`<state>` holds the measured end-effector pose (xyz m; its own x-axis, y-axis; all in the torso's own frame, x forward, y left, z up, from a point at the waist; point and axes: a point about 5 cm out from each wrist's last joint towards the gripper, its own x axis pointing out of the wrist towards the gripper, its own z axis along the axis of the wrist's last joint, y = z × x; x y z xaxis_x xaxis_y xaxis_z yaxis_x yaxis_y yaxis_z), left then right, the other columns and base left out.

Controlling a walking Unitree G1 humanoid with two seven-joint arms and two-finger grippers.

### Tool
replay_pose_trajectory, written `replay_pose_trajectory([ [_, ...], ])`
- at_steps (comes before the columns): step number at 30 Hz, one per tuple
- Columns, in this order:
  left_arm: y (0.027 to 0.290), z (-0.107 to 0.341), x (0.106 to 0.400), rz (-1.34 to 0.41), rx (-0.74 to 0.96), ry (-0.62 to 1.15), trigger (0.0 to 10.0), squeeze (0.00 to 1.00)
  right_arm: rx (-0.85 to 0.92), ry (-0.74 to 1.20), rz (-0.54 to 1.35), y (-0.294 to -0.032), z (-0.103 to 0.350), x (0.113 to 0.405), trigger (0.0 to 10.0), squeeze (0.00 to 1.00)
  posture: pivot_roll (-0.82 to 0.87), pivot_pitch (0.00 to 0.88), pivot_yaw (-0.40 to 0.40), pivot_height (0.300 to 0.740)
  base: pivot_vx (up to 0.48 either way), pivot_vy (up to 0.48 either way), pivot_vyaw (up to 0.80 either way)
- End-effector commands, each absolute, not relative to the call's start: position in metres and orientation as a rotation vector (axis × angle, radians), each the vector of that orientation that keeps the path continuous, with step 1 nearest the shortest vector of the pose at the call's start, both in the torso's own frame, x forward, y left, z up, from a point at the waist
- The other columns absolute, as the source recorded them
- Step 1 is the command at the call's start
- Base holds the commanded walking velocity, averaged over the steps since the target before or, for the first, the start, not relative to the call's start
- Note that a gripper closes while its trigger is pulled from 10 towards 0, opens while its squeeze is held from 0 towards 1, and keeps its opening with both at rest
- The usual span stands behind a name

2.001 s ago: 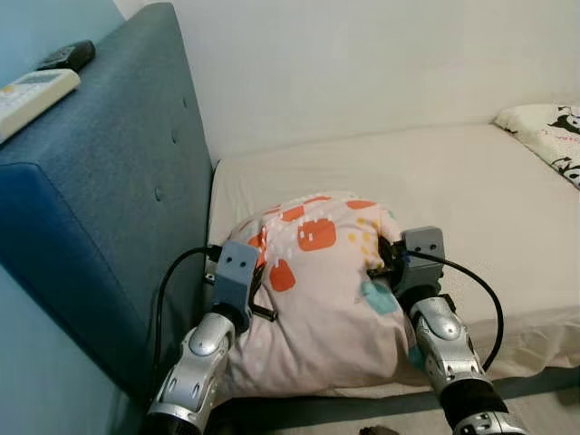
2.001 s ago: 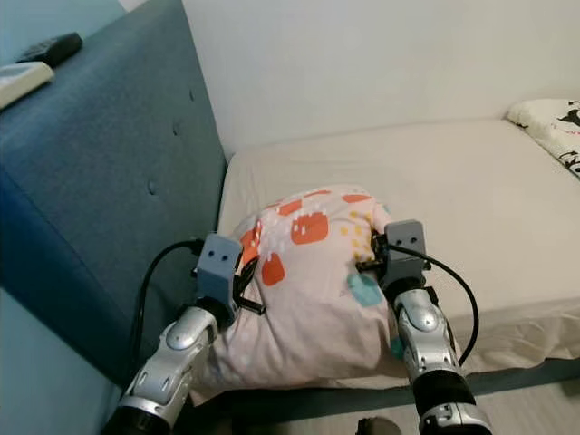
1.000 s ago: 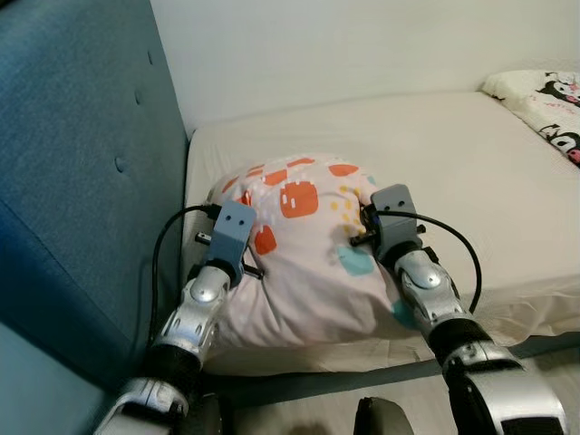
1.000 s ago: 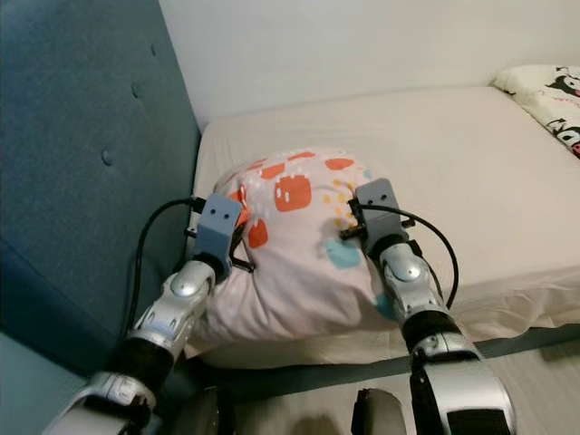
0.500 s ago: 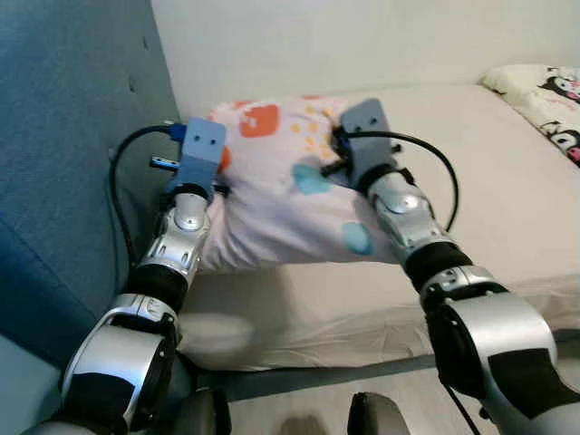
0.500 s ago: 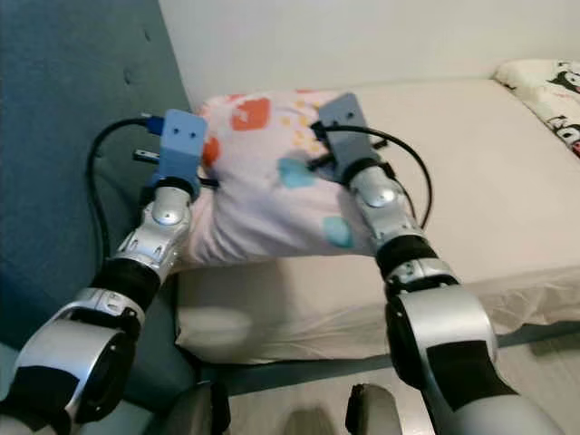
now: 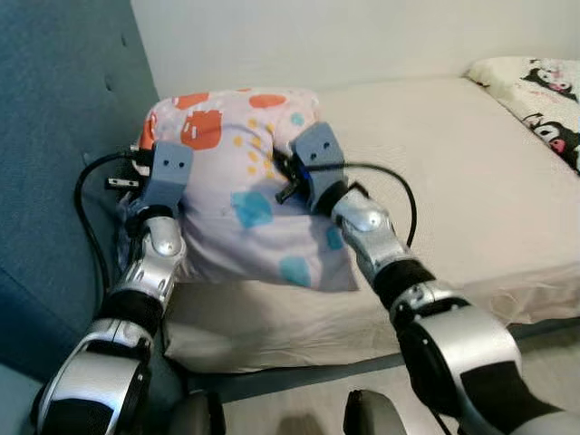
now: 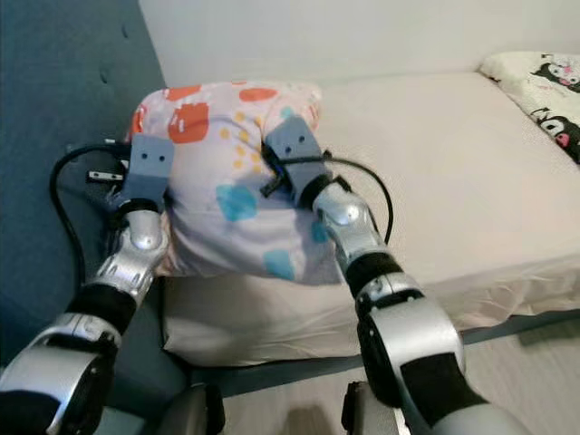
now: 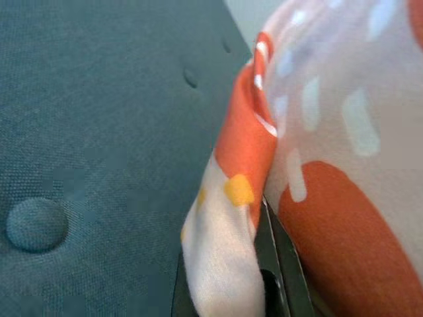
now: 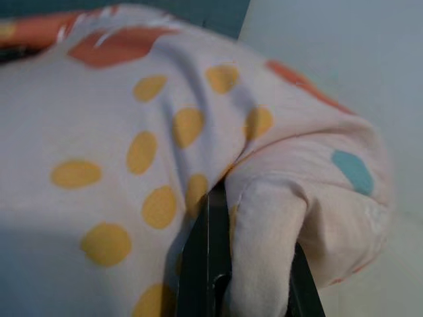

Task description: Clean up the room

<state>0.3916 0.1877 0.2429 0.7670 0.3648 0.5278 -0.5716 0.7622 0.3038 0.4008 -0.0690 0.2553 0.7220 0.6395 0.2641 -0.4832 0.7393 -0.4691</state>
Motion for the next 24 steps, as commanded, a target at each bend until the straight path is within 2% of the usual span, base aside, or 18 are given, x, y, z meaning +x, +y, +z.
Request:
replay_pose_trajectory([
  [1,0.191,0.254,0.388,0.562,0.475,-0.538,10.0,0.0,-0.396,-0.407,0.698,-0.062,0.244,0.397,10.0,0.0,0.13,0.296,-0.028,0.586,0.0,0.0,0.0],
  [6,0.187,0.246,0.387,0.541,0.485,-0.525,10.0,0.0,-0.396,-0.363,0.659,-0.074,0.232,0.398,10.0,0.0,0.12,0.297,-0.022,0.586,0.0,0.0,0.0],
  [10,0.184,0.241,0.387,0.525,0.493,-0.523,10.0,0.0,-0.386,-0.317,0.586,-0.094,0.223,0.401,10.0,0.0,0.13,0.299,-0.014,0.586,0.0,0.0,0.0],
  [11,0.18,0.239,0.385,0.515,0.502,-0.526,10.0,0.0,-0.382,-0.285,0.548,-0.105,0.217,0.402,10.0,0.0,0.13,0.296,-0.009,0.586,0.0,0.0,0.0],
  [15,0.179,0.238,0.385,0.509,0.503,-0.523,10.0,0.0,-0.386,-0.264,0.533,-0.11,0.214,0.403,10.0,0.0,0.14,0.297,-0.007,0.586,0.0,0.0,0.0],
  [19,0.169,0.232,0.385,0.43,0.475,-0.509,10.0,0.0,-0.403,-0.234,0.487,-0.124,0.208,0.403,10.0,0.0,0.14,0.297,0.003,0.586,0.0,0.0,0.0],
  [20,0.166,0.231,0.386,0.404,0.46,-0.506,10.0,0.03,-0.403,-0.233,0.481,-0.126,0.208,0.403,10.0,0.0,0.14,0.297,0.005,0.586,0.0,0.0,0.0],
  [23,0.165,0.231,0.386,0.388,0.453,-0.505,10.0,0.03,-0.403,-0.232,0.479,-0.126,0.208,0.403,10.0,0.0,0.14,0.297,0.005,0.586,0.0,0.0,0.0],
  [24,0.164,0.231,0.387,0.368,0.435,-0.504,10.0,1.0,-0.403,-0.232,0.477,-0.127,0.208,0.403,10.0,0.0,0.14,0.297,0.006,0.586,0.0,0.0,0.0],
])
